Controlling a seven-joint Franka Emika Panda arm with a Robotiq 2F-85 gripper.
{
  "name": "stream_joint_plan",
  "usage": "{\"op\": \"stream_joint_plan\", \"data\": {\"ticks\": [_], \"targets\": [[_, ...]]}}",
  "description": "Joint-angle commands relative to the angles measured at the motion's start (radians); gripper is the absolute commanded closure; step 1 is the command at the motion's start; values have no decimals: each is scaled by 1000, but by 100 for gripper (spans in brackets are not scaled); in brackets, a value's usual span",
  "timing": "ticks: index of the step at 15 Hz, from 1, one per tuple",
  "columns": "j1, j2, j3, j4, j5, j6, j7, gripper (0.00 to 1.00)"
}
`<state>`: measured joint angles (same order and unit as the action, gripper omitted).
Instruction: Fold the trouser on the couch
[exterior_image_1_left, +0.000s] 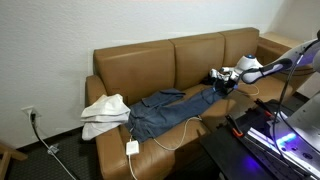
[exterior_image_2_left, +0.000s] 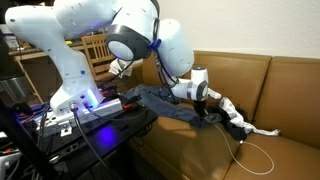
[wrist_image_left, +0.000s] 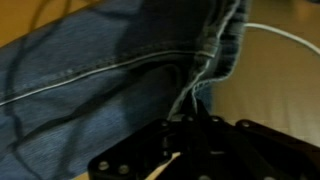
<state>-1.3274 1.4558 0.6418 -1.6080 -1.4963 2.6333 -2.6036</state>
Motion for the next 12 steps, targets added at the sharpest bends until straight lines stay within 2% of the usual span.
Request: {"op": "stream_joint_plan", "data": {"ticks": [1,2,3,5,8,9,11,12], "targets": [[106,-69,75,-83,-13,-116,-1,99],[241,-161,-9,-87,46,-26,51,99],[297,-186,-6,-83,23,-20,98,99],[444,-266,-39,-81,59,-10,119,99],[674,-391,-93,-83,215,-32,50,99],[666,-357,-158,-66,266,58,63,99],[785,-410,-226,-66,374,68,51,95],[805,-414,-251,-65,386,78,50,95]]}}
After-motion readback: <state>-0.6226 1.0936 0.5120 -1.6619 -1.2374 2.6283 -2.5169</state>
